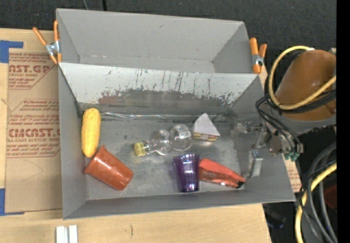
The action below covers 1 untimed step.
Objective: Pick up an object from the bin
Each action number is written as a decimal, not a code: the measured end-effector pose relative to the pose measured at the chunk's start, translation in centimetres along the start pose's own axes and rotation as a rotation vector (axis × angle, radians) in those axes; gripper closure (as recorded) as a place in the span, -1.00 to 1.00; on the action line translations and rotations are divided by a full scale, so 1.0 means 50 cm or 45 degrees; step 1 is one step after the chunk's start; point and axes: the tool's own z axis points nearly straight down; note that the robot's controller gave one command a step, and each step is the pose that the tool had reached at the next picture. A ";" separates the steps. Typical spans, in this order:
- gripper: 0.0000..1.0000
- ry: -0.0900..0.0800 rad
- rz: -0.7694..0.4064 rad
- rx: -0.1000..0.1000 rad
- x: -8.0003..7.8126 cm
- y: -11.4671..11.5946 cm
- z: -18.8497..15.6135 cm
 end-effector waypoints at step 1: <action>-1.00 -0.003 -0.076 -0.005 0.006 0.022 0.083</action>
Offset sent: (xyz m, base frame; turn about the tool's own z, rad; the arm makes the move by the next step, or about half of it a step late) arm -0.0024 0.0392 -0.1130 -0.0222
